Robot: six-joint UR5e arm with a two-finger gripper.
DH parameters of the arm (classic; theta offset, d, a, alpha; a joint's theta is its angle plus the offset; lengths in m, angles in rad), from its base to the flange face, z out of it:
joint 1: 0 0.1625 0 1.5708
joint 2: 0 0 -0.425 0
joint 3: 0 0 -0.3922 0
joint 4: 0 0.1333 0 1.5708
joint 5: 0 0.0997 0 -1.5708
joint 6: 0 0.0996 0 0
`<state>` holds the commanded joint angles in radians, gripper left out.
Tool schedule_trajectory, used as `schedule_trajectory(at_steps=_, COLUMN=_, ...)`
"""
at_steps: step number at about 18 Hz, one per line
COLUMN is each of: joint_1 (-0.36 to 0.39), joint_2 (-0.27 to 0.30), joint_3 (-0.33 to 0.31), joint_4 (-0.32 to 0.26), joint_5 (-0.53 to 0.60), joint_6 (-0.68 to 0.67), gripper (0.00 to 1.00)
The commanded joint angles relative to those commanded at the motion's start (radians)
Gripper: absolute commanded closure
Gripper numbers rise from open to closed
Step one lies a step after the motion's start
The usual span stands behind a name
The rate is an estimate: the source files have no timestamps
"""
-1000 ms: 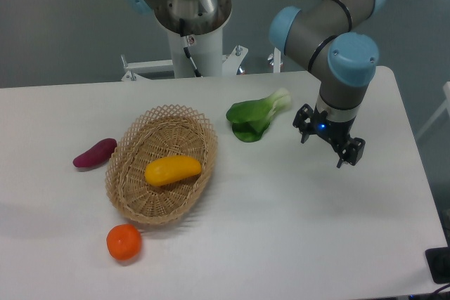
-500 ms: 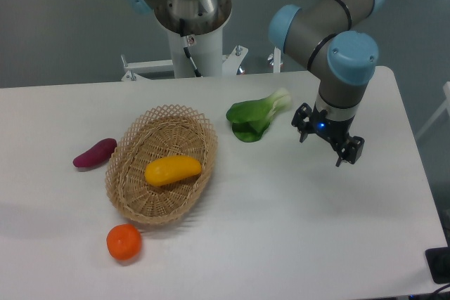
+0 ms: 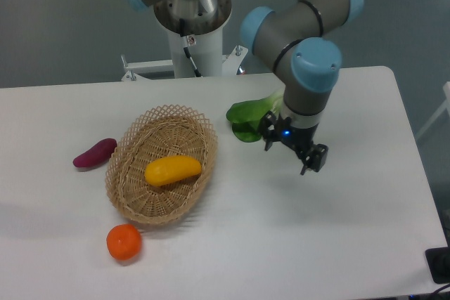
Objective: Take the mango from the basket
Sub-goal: 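Move the gripper over the basket and lower it toward the yellow mango, then close the gripper around the yellow mango inside the basket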
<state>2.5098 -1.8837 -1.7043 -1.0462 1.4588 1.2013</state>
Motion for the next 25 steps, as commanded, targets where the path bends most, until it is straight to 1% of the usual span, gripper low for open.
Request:
schedule_trajectory(at_steps=4, joint_1=-0.072, joint_2=0.0, joint_3=-0.005, joint_4=0.003, joint_5=0.0, joint_6=-0.072, gripper=0.0)
schedule_trajectory(at_steps=7, joint_1=-0.123, joint_2=0.002, joint_3=-0.021, joint_4=0.002, joint_5=-0.005, joint_6=-0.074, gripper=0.0)
schedule_trajectory(at_steps=11, joint_1=-0.184, joint_2=0.014, joint_3=-0.066, joint_4=0.003, joint_5=-0.015, joint_6=-0.083, gripper=0.0)
schedule_trajectory(at_steps=14, joint_1=-0.229, joint_2=0.015, joint_3=-0.097, joint_4=0.005, joint_5=-0.021, joint_6=-0.115, gripper=0.0)
schedule_trajectory(at_steps=17, joint_1=-0.258, joint_2=0.015, joint_3=-0.127, joint_4=0.012, joint_5=-0.018, joint_6=-0.166, gripper=0.0)
schedule_trajectory(at_steps=18, joint_1=-0.264, joint_2=0.014, joint_3=-0.127, joint_4=0.014, joint_5=-0.018, joint_6=-0.169, gripper=0.0)
schedule_trajectory(at_steps=20, joint_1=-0.276, joint_2=0.005, joint_3=-0.129, joint_4=0.037, joint_5=-0.018, joint_6=-0.178, gripper=0.0)
schedule_trajectory(at_steps=22, joint_1=-0.298, joint_2=0.0, joint_3=-0.13, joint_4=0.041, joint_5=-0.018, joint_6=-0.198, gripper=0.0)
schedule_trajectory(at_steps=25, joint_1=-0.308, joint_2=-0.018, joint_3=-0.135, joint_4=0.052, joint_5=-0.017, joint_6=-0.209, gripper=0.0)
